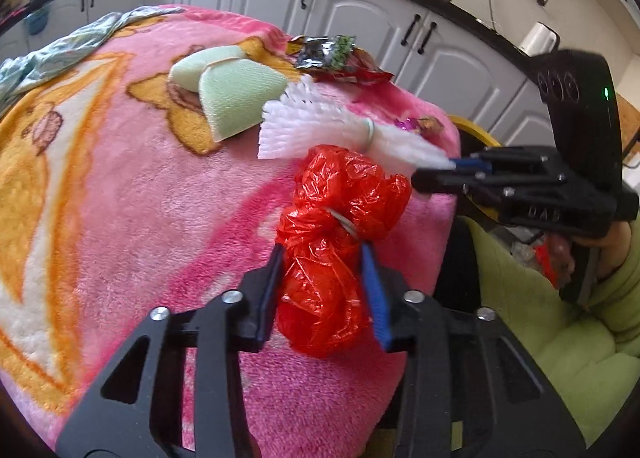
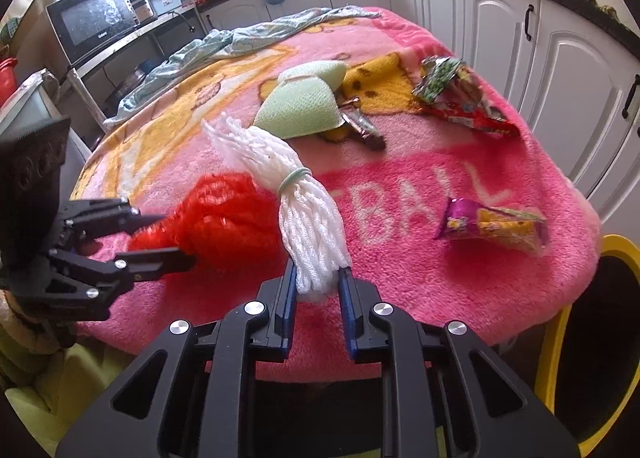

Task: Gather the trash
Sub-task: 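Grasp the red plastic bag with left tool while right tool grasps white mesh net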

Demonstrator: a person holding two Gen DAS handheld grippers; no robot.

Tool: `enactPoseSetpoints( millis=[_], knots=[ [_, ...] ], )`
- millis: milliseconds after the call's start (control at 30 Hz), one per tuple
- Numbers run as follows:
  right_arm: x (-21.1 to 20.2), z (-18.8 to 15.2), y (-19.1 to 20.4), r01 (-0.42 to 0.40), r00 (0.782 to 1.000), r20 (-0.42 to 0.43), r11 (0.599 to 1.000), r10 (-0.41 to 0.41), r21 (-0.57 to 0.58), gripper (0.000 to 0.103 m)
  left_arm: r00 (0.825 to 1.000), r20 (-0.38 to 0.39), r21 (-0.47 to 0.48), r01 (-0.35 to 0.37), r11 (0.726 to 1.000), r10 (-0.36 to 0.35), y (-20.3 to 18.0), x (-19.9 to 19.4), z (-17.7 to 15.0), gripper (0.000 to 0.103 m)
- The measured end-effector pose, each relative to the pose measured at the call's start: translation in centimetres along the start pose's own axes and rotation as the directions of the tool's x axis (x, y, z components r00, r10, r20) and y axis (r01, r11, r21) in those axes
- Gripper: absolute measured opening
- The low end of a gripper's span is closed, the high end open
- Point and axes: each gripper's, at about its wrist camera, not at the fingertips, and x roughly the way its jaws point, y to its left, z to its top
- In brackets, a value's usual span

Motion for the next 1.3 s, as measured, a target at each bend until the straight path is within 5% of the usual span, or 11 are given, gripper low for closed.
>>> enactPoseSetpoints(
  millis=[633, 1300],
  knots=[
    [-6.9, 0.8, -2.2, 0.053, 0.986, 0.152, 0.997, -0.061, 0.055, 0.018, 0.994, 0.108, 0.075, -0.012, 0.997, 0.004, -4.0, -2.2, 3.6, 0.024],
    [-16.1, -1.7, -8.5, 0.18, 0.921, 0.304, 0.959, -0.243, 0.22, 0.018, 0.982, 0.151, 0.21, 0.079, 0.975, -0.112, -12.6, 0.1, 8.5, 0.024]
  ],
)
